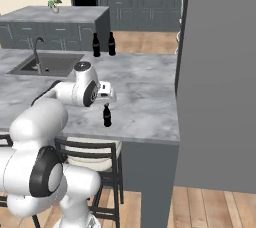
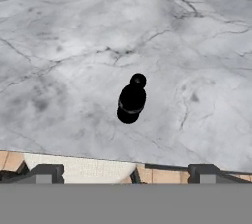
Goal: Place the large bottle from the dining counter next to the other large bottle outside the sink, and place the small bottle from the dining counter next to the other small bottle inside the sink.
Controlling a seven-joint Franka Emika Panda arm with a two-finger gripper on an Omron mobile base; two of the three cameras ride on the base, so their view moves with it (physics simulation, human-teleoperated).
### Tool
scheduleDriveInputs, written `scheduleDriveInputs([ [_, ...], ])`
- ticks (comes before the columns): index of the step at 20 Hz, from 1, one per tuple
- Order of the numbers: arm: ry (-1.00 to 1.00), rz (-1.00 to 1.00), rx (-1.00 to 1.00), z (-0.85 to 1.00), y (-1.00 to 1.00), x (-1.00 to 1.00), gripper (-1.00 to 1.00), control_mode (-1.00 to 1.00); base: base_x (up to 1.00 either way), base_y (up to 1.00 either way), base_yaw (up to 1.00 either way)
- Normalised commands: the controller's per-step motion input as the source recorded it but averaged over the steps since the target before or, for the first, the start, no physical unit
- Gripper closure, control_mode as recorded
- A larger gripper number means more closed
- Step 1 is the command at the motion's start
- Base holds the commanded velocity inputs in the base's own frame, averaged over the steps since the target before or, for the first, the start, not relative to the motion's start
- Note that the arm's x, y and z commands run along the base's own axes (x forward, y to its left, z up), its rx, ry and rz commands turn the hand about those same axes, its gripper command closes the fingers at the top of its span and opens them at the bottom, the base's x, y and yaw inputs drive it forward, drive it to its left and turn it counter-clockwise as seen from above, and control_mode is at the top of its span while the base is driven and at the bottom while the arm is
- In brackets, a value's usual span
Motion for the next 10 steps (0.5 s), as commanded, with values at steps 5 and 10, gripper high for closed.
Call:
scheduleDriveInputs([
  [5,-0.18,0.0,0.0,-0.13,-0.06,0.01,-1.0,-1.0,0.0,0.0,0.0],
  [10,-0.02,0.0,0.0,-0.01,0.0,0.0,-1.0,-1.0,0.0,0.0,0.0],
])
